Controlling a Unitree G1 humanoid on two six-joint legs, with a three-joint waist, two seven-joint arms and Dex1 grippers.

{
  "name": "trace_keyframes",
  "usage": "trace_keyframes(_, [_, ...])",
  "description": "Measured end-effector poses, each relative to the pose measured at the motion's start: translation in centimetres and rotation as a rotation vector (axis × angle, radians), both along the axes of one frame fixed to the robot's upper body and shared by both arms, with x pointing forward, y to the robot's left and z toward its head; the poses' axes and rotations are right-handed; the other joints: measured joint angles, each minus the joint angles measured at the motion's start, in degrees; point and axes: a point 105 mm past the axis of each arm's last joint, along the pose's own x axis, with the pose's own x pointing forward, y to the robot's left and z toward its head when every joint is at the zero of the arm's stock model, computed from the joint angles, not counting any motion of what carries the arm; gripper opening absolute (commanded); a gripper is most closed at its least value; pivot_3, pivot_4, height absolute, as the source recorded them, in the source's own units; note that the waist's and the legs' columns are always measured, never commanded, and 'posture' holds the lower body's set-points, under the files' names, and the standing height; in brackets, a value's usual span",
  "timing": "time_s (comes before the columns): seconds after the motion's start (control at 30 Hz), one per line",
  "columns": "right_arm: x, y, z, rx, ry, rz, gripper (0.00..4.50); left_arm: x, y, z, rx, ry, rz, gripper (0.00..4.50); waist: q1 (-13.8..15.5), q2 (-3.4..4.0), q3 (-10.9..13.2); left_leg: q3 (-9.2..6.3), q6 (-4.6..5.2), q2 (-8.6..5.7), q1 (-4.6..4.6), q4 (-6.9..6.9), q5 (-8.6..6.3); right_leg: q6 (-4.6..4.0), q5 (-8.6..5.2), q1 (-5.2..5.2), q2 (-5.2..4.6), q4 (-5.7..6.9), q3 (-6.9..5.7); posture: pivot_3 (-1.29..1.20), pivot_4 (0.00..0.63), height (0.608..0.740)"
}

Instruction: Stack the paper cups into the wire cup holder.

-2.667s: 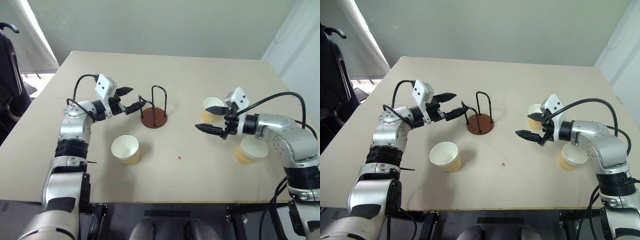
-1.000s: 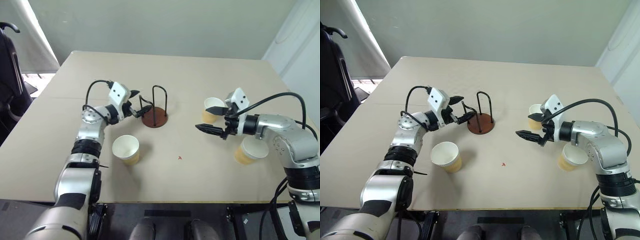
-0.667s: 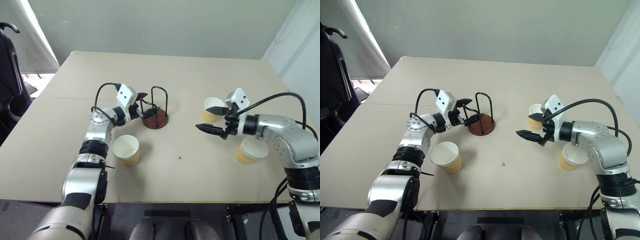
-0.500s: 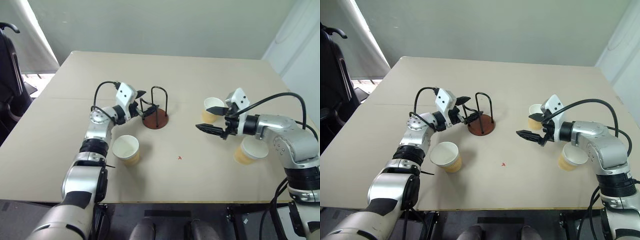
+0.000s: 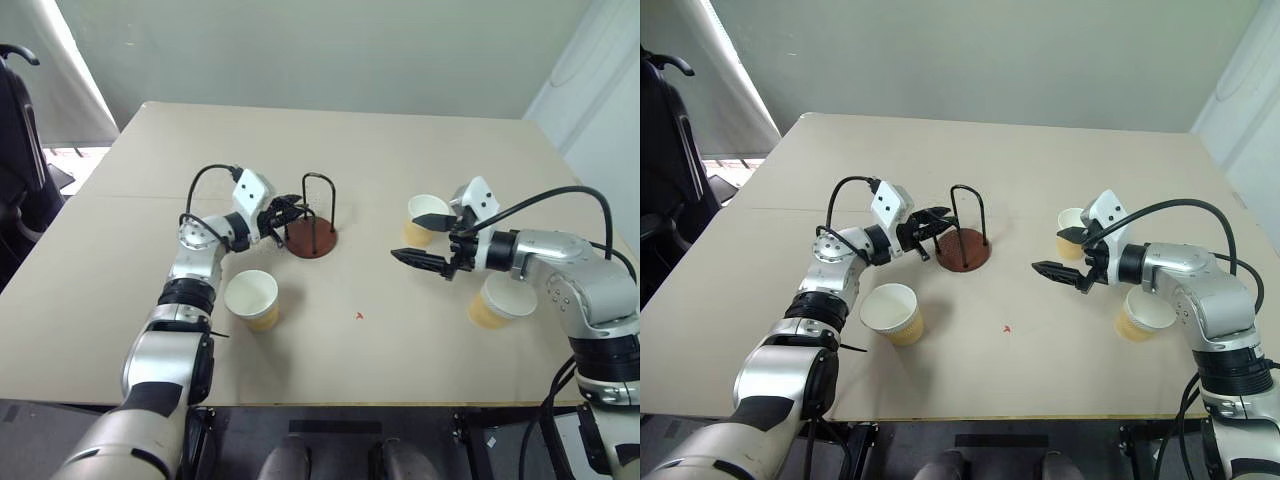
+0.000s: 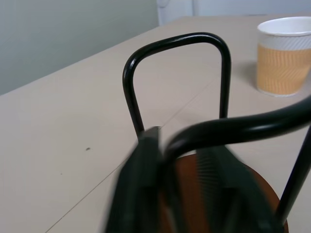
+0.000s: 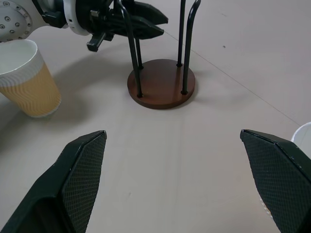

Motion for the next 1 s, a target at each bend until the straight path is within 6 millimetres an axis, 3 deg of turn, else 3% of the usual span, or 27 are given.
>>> trace_keyframes(0.33, [-0.7,-2.7,0.0,-0.107,0.027,0.011,4.5,-1.2,-0.6,0.3,-0.043,0.056,-0.146,0.06,0.2,0.0,0.0,0.04,0.0,0.0,-0.04,0.01,0.0,0.0,0.0,0.0,0.0,0.02,0.02,0.0,0.15,0.74])
trace_keyframes(0.63, [-1.2,-3.7,0.4,-0.151,0.037,0.031,4.5,-1.9,-2.0,2.9,-0.042,0.031,-0.264,0.06,0.3,0.0,0.0,0.06,0.0,0.01,-0.07,0.03,0.0,0.01,0.0,0.0,0.01,0.03,0.02,0.0,0.15,0.74])
trace_keyframes(0.87, [-2.4,-3.8,0.4,-0.172,0.056,0.059,4.5,-3.9,-6.5,5.8,-0.032,0.004,-0.487,0.06,1.0,0.0,0.0,0.07,0.02,0.0,-0.28,0.12,0.0,0.13,0.07,0.01,0.0,0.07,0.01,0.0,0.15,0.74])
trace_keyframes(1.0, [-2.7,-4.4,0.7,-0.178,0.067,0.049,4.5,-5.3,-8.3,6.0,0.026,0.023,-0.599,0.06,1.0,0.0,0.0,0.08,0.02,0.02,-0.28,0.11,0.01,0.14,0.08,0.0,0.0,0.08,0.03,0.0,0.15,0.74])
